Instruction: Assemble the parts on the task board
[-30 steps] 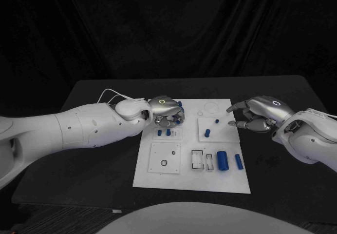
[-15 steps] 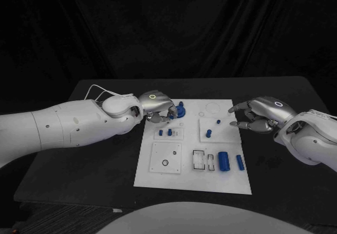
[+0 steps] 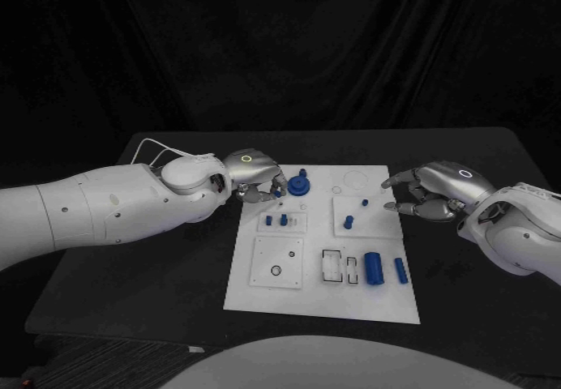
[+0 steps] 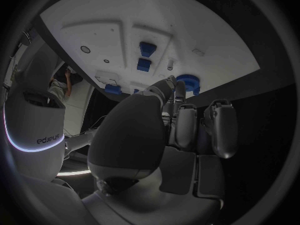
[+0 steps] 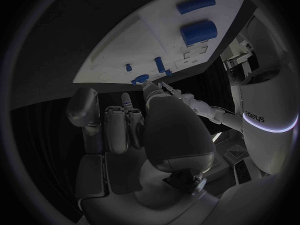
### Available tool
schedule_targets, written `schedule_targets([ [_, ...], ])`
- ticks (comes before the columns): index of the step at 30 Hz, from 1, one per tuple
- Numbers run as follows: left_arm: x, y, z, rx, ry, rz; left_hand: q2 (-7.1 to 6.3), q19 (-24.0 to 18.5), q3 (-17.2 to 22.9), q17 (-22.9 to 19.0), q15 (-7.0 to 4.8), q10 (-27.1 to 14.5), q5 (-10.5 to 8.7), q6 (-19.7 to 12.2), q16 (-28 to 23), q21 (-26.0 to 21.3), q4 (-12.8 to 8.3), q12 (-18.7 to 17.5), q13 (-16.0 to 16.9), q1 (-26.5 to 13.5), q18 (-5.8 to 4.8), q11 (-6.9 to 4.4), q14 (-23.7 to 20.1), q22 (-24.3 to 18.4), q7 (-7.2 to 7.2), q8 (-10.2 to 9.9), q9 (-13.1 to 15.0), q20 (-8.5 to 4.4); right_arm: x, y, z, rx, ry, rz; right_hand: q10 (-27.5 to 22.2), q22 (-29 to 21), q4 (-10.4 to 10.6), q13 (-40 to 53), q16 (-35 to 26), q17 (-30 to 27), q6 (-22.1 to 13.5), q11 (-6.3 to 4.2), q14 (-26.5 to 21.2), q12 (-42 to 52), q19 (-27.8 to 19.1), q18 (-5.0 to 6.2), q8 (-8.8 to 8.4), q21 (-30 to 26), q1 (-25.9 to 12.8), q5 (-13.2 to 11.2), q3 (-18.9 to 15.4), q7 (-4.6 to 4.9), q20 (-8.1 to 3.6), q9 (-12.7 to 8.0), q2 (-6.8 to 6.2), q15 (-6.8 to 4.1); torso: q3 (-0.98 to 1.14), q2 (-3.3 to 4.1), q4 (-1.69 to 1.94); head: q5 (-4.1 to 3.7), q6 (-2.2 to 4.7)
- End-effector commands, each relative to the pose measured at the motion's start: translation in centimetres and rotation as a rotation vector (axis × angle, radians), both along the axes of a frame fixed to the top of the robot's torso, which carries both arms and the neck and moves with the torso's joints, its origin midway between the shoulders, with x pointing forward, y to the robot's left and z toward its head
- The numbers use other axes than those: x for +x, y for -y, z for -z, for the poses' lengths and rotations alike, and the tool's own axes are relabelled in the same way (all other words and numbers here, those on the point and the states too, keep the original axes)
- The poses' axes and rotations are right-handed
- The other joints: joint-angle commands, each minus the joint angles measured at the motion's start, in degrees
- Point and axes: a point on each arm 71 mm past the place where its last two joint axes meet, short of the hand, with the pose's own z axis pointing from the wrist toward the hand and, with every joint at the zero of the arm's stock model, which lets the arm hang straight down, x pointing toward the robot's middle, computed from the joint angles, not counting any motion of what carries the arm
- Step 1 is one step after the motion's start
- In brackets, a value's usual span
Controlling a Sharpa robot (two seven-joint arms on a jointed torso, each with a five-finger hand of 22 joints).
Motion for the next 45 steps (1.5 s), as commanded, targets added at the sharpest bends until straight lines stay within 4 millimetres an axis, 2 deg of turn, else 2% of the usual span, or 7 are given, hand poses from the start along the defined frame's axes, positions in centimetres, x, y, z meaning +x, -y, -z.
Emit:
schedule_targets([
  [1, 0.1, 0.2, -0.1, 0.012, -0.010, -0.011, -0.02, -0.2, -0.1, -0.2, 0.05, 0.5, -0.48, 1.0, -0.3, -0.3, 0.5, -0.4, -0.2, -0.7, -0.36, -0.06, -0.3, 10.9, 0.51, -0.4, -0.1, 0.05, 0.0, 0.1, 0.2, -0.007, -0.011, 0.014, -0.1, 6.3, -0.1, 7.0, -0.4, 6.3, 0.4, -0.25, 3.9, -0.2, 0.3, 0.92, 0.26, -0.2, 0.2, 0.0, 0.3, 0.04, -0.10, -0.1, 0.18, -0.37, -0.13, 0.09, -0.09, 0.07, 0.01],
  [8, 0.2, 0.5, 0.1, 0.027, -0.025, -0.018, -0.13, -0.3, -0.1, -0.6, 0.07, 0.7, -0.66, 0.9, -0.5, -0.6, 0.6, -0.7, -0.4, -0.8, -0.29, -0.05, -0.5, 10.8, 0.49, -0.6, -0.2, 0.06, 0.0, 0.0, 0.3, -0.009, -0.015, 0.014, -0.2, 6.2, -0.1, 6.9, -0.4, 6.3, 0.4, -0.24, 3.9, -0.3, 0.2, 0.94, 0.25, -0.3, 0.2, 0.0, 0.3, 0.04, -0.10, -0.1, 0.20, -0.36, -0.07, 0.15, -0.08, 0.27, 0.01],
  [18, 0.4, 0.6, 0.5, 0.045, -0.041, -0.030, -0.16, -0.5, -0.1, -1.0, 0.11, 0.9, -0.73, 0.8, -0.7, -0.8, 0.6, -1.0, -0.6, -1.0, -0.24, 0.01, -0.7, 10.7, 0.54, -0.7, -0.3, 0.07, -0.1, 0.1, 0.3, -0.009, -0.017, 0.014, -0.3, 6.2, -0.1, 6.8, -0.4, 6.3, 0.4, -0.24, 3.9, -0.4, 0.2, 0.95, 0.24, -0.4, 0.2, -0.1, 0.4, 0.05, -0.10, -0.1, 0.21, -0.36, -0.12, 0.18, -0.22, 0.24, 0.01],
  [45, 0.3, 0.9, 1.3, 0.079, -0.090, -0.024, -0.13, -0.8, -0.1, -1.9, 0.21, 0.8, -0.88, 0.5, -1.2, -1.4, 0.8, -1.9, -1.1, -1.2, -0.13, 0.14, -1.2, 10.6, 0.61, -1.2, -0.5, 0.12, -0.1, -0.1, 0.7, -0.012, -0.026, 0.013, -0.4, 6.2, -0.1, 6.7, -0.5, 6.2, 0.4, -0.22, 3.9, -0.5, 0.2, 0.95, 0.20, -0.5, 0.3, -0.1, 0.4, 0.06, -0.09, -0.1, 0.24, -0.34, -0.08, 0.06, -0.21, 0.03, 0.01],
])
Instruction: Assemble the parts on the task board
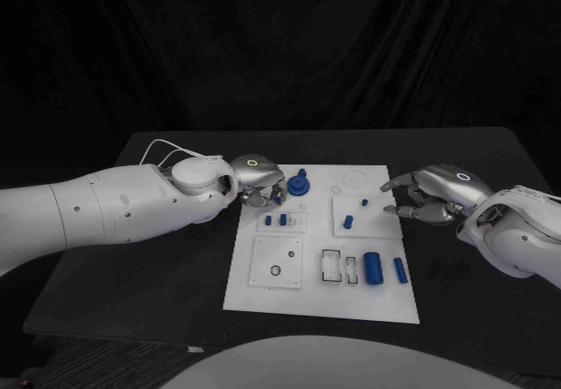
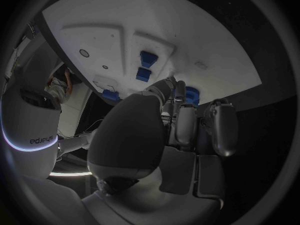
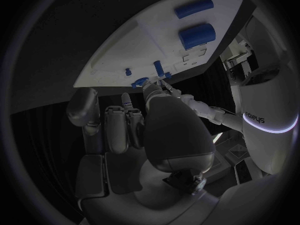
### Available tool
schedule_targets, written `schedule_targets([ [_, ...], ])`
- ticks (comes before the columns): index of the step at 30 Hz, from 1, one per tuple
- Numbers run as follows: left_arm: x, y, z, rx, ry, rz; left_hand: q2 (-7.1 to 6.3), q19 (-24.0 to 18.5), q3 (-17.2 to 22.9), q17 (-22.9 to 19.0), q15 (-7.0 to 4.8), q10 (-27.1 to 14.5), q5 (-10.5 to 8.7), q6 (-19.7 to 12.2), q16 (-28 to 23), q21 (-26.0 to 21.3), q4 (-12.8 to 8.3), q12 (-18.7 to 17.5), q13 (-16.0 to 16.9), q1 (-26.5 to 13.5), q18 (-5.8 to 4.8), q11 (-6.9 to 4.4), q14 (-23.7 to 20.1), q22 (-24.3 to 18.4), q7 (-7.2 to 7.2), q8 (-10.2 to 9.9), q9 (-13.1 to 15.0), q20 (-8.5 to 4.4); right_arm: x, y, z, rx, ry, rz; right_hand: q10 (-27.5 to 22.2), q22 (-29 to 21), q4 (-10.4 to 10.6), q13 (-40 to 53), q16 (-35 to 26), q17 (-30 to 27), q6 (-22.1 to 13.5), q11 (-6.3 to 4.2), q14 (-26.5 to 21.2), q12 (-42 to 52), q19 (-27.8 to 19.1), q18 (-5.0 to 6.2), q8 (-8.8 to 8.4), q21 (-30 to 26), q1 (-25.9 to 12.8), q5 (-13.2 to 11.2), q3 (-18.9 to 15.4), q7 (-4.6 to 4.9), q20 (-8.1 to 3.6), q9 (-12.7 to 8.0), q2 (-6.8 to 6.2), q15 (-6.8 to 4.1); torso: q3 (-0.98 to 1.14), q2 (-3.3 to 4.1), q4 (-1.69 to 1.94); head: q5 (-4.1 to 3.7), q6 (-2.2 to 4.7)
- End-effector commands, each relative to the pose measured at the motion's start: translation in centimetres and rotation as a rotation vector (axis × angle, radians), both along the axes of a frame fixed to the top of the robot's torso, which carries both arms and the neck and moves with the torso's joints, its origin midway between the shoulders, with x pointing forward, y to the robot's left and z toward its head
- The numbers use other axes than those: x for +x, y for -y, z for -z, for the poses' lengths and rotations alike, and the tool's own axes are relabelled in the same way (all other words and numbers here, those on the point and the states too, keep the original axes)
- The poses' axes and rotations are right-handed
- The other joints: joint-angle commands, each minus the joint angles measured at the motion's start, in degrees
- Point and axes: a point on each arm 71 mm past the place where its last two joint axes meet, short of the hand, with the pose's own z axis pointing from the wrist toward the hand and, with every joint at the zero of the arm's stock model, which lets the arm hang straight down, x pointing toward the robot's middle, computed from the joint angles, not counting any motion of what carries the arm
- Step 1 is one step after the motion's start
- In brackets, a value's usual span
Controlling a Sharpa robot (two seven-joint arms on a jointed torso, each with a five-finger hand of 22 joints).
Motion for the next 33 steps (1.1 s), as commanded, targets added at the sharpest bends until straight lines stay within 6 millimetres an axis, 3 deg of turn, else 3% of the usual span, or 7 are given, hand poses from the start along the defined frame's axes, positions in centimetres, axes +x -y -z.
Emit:
schedule_targets([
  [1, -0.14, 0.21, 0.20, 0.010, -0.017, 0.009, -0.09, -0.4, 0.0, -0.1, 0.01, 0.3, -0.21, 0.1, -0.3, -0.2, 0.4, -0.1, -0.1, -0.6, -0.12, 0.08, -0.6, 10.6, 0.11, 0.0, 0.0, 0.12, 0.02, 0.07, 0.16, -0.006, -0.007, 0.014, -0.4, 6.2, 0.1, 6.7, -0.3, 6.2, 0.4, -0.22, 3.9, -0.3, 0.2, 0.95, 0.20, -0.2, 0.3, -0.1, 0.2, 0.06, -0.09, -0.1, 0.25, -0.34, 0.04, 0.01, 0.03, -0.12, 0.01],
  [33, -0.16, 0.59, 0.55, -0.008, -0.004, 0.015, 0.27, -0.4, 0.2, -0.1, 0.15, 0.6, 0.07, -0.2, -0.3, -0.2, 0.4, -0.6, -0.4, -0.6, -0.15, 0.12, -0.7, 10.6, 0.11, -0.3, -0.1, 0.17, 0.02, 0.02, 0.32, -0.012, -0.018, 0.017, -0.4, 6.2, 0.1, 6.6, -0.3, 6.2, 0.4, -0.21, 3.8, -0.3, 0.2, 0.96, 0.18, -0.3, 0.3, -0.1, 0.3, 0.07, -0.08, -0.1, 0.33, -0.33, 0.03, 0.12, 0.10, 0.31, 0.01],
])
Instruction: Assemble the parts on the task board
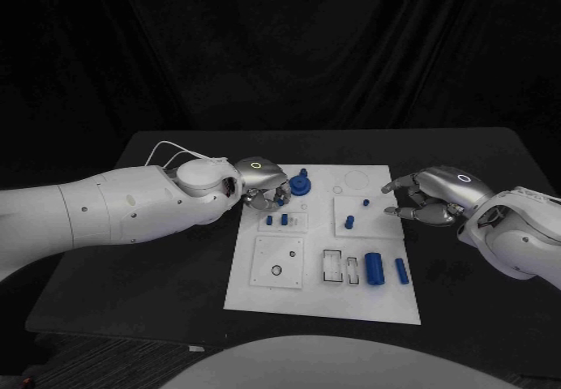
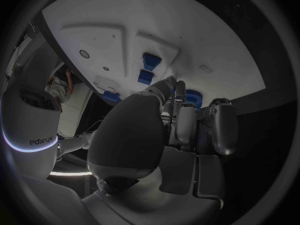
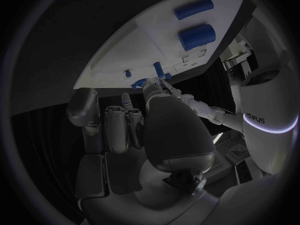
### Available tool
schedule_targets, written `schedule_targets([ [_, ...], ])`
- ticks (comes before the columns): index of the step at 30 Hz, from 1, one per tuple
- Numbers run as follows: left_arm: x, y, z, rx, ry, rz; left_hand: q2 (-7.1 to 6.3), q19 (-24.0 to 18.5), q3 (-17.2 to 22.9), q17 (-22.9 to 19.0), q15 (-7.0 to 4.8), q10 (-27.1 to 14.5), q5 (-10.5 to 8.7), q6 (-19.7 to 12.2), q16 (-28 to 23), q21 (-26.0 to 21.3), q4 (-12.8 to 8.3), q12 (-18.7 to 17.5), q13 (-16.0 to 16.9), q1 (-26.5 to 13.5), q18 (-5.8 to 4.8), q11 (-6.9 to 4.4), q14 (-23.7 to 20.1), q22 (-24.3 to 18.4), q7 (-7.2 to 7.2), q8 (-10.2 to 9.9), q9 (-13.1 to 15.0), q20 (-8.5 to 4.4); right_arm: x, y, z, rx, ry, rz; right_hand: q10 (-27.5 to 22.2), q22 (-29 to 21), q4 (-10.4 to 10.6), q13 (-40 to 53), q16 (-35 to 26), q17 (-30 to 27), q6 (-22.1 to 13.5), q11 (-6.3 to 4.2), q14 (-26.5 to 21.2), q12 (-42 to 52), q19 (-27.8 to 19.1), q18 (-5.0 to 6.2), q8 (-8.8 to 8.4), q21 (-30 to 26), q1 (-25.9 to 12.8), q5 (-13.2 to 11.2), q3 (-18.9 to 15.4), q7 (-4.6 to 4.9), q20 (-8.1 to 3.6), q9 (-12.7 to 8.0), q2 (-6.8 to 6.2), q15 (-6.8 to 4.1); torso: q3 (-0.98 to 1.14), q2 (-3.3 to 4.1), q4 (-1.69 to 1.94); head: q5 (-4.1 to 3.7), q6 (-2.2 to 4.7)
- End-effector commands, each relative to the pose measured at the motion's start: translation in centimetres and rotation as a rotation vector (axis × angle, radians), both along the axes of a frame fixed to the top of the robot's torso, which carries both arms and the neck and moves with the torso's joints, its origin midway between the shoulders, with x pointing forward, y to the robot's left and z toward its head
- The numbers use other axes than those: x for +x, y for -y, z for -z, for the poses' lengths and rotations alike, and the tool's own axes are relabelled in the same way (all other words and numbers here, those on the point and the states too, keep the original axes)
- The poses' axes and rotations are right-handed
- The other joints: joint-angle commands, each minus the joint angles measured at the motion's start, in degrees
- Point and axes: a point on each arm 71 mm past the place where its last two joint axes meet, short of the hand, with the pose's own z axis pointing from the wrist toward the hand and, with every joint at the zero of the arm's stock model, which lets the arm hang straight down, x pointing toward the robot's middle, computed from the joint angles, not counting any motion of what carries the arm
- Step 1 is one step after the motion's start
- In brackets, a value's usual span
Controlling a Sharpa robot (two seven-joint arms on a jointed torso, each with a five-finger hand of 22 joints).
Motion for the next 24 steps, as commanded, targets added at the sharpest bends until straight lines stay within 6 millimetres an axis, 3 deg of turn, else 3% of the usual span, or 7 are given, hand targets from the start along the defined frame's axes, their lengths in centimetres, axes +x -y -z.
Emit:
schedule_targets([
  [1, -0.06, 0.14, 0.04, -0.009, 0.007, 0.007, 0.12, -0.2, 0.1, 0.0, 0.18, 0.6, 0.22, -0.1, -0.1, 0.0, 0.2, -0.4, -0.1, -0.4, -0.14, 0.07, -0.3, 10.6, 0.20, 0.2, 0.0, -0.03, 0.01, 0.08, 0.16, -0.008, -0.010, 0.017, -0.2, 6.2, 0.1, 6.7, -0.3, 6.2, 0.4, -0.01, 3.8, -0.3, 0.2, 0.96, 0.18, -0.3, 0.3, -0.1, 0.3, 0.07, -0.08, -0.1, 0.34, -0.33, 0.00, 0.06, 0.06, -0.07, 0.01],
  [24, 0.37, 0.30, 0.48, 0.014, -0.009, -0.005, -0.16, -0.5, 0.3, -0.5, 0.21, 0.7, 0.84, -1.5, -0.4, -0.5, -0.3, -1.2, -0.5, -0.1, -0.05, 0.10, -0.6, 10.5, -0.04, -0.9, -0.5, 0.03, 0.02, 0.17, 0.21, -0.012, -0.014, 0.021, -0.3, 6.1, 0.1, 6.5, -0.4, 6.2, 0.5, 0.00, 3.8, -0.5, 0.2, 0.98, 0.17, -0.5, 0.4, -0.2, 0.3, 0.08, -0.07, -0.1, 0.43, -0.32, -0.01, 0.00, -0.05, -0.33, 0.01],
])
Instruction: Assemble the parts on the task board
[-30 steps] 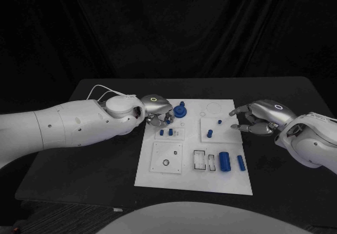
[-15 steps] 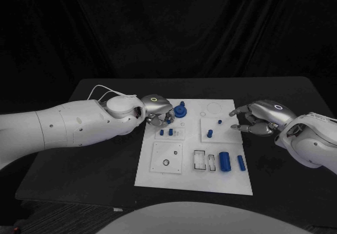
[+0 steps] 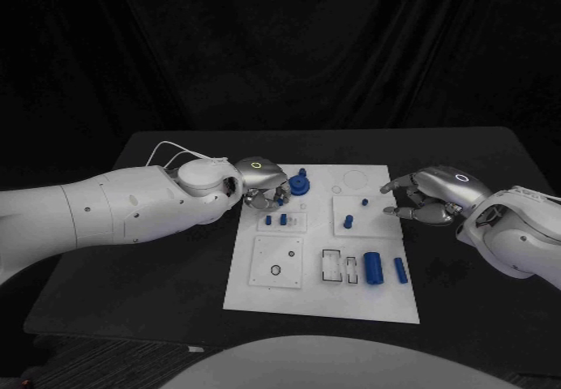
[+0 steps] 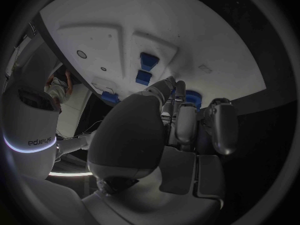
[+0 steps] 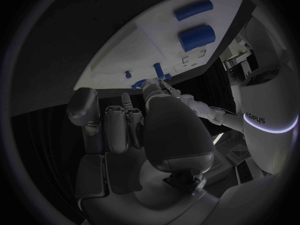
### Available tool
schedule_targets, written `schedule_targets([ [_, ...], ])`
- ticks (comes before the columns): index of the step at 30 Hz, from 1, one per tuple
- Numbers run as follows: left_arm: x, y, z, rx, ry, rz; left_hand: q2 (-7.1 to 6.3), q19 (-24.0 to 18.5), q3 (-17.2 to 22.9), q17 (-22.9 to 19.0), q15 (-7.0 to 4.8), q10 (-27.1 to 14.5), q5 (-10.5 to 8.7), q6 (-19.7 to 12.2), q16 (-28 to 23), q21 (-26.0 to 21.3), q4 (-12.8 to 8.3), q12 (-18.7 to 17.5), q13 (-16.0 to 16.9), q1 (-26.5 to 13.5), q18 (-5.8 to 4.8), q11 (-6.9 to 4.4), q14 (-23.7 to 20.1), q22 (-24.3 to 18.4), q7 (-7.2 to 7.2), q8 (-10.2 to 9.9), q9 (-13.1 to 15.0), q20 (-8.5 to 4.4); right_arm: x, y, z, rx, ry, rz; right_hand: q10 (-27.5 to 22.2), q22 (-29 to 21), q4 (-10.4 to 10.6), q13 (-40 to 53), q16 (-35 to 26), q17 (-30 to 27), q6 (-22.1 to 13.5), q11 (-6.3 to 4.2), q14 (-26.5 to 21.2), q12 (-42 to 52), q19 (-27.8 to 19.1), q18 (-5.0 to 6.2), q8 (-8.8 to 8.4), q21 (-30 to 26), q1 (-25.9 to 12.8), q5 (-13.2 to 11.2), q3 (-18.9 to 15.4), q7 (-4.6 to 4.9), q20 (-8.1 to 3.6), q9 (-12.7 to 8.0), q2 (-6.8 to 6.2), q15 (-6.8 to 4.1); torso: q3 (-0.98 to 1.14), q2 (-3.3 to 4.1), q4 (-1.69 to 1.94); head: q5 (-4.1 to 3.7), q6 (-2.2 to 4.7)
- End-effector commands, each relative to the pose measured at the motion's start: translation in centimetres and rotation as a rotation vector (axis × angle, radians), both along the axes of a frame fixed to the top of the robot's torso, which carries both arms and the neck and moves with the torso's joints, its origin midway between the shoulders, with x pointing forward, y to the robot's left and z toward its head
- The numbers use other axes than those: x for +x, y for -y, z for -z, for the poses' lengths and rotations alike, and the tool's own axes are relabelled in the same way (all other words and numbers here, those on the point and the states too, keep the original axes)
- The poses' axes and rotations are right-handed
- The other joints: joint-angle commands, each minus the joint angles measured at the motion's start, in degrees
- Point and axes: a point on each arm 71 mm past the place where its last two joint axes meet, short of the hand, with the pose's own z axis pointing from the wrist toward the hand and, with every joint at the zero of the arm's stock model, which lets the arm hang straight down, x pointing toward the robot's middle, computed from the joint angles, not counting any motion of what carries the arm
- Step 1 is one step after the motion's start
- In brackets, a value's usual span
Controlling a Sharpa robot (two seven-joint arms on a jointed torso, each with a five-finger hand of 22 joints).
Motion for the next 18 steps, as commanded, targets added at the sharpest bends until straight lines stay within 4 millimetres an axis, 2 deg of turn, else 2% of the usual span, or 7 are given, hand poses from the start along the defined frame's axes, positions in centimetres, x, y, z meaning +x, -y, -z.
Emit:
schedule_targets([
  [1, 0.01, 0.01, 0.29, 0.010, -0.011, -0.003, -0.22, -0.5, 0.2, -0.2, 0.00, 0.3, 0.17, -0.9, -0.3, -0.3, -0.3, -0.5, -0.1, -0.1, -0.05, -0.02, -0.4, 10.5, -0.18, -0.6, -0.3, 0.04, 0.02, 0.15, 0.15, -0.008, -0.008, 0.019, -0.3, 6.2, 0.1, 6.5, -0.2, 6.2, 0.5, 0.00, 3.8, -0.2, 0.2, 0.98, 0.17, -0.2, 0.2, -0.2, 0.3, 0.08, -0.07, -0.1, 0.20, -0.32, -0.02, -0.02, -0.07, 0.04, 0.01],
  [7, 0.03, -0.21, 0.51, 0.024, -0.026, -0.011, -0.74, -0.8, 0.3, -0.7, -0.08, 0.1, -0.18, -3.2, -0.6, -0.8, -0.4, -1.3, -0.5, -0.3, 0.05, 0.05, -0.7, 10.4, -0.85, -1.9, -0.8, 0.06, 0.02, 0.16, 0.18, -0.008, -0.009, 0.020, -0.3, 6.2, 0.1, 6.5, -0.2, 6.2, 0.5, 0.00, 3.8, -0.2, 0.2, 0.98, 0.17, -0.2, 0.2, -0.2, 0.3, 0.08, -0.07, -0.1, 0.20, -0.32, -0.03, -0.03, -0.10, 0.11, 0.01],
  [8, 0.03, -0.30, 0.54, 0.026, -0.027, -0.014, -1.27, -1.0, 0.3, -1.0, 0.08, -0.3, -0.89, -6.0, -0.8, -1.1, -0.1, -2.0, -0.8, -0.8, 0.10, 0.31, -1.0, 10.3, -1.92, -2.9, -1.5, 0.10, 0.01, 0.17, 0.19, -0.008, -0.009, 0.020, -0.3, 6.1, 0.1, 6.6, -0.3, 6.1, 0.5, 0.01, 3.8, -0.2, 0.2, 0.99, 0.14, -0.3, 0.2, -0.3, 0.4, 0.09, -0.06, -0.1, 0.20, -0.32, -0.05, -0.06, -0.11, 0.16, 0.01],
  [12, 0.06, -0.56, 0.55, 0.026, -0.024, -0.022, -1.86, -1.1, 0.5, -1.3, 0.31, -0.4, -1.63, -9.7, -0.8, -1.5, 0.1, -2.8, -1.2, -1.1, 0.14, 0.55, -1.2, 10.3, -2.72, -3.0, -2.5, 0.24, -0.01, 0.18, 0.24, -0.009, -0.011, 0.020, -0.4, 6.1, -0.3, 6.4, -0.4, 6.0, 0.6, 0.00, 3.8, -0.3, 0.2, 1.02, 0.05, -0.5, 0.7, -0.8, 0.4, 0.08, -0.05, -0.2, -0.08, -0.32, -0.06, -0.10, -0.10, 0.09, 0.01],
  [16, 0.10, -0.79, 0.47, 0.019, -0.013, -0.029, -2.23, -1.2, 0.6, -1.5, 0.41, -0.3, -2.54, -14.9, -0.8, -1.6, 0.5, -3.4, -1.5, -1.3, 0.16, 0.66, -1.3, 10.2, -4.28, -3.0, -4.1, 0.36, -0.03, 0.21, 0.27, -0.008, -0.011, 0.020, -0.4, 6.1, -0.5, 6.4, -0.4, 6.0, 0.6, 0.01, 3.8, -0.3, 0.1, 1.03, 0.01, -0.7, 0.8, -1.1, 0.4, 0.08, -0.05, -0.3, -0.18, -0.31, -0.03, -0.10, -0.03, 0.08, 0.01],
  [18, 0.13, -0.93, 0.40, 0.013, -0.005, -0.032, -2.34, -1.2, 0.6, -1.6, 0.45, -0.4, -2.65, -16.0, -0.8, -1.8, 0.6, -3.6, -1.6, -1.3, 0.18, 0.74, -1.4, 10.2, -4.60, -3.0, -4.5, 0.38, -0.04, 0.22, 0.27, -0.008, -0.010, 0.020, -0.4, 6.1, -0.7, 6.3, -0.5, 5.9, 0.7, 0.00, 3.8, -0.4, 0.1, 1.05, -0.04, -0.8, 1.1, -1.5, 0.4, 0.08, -0.05, -0.3, -0.39, -0.30, -0.03, -0.09, -0.01, 0.12, 0.01],
])
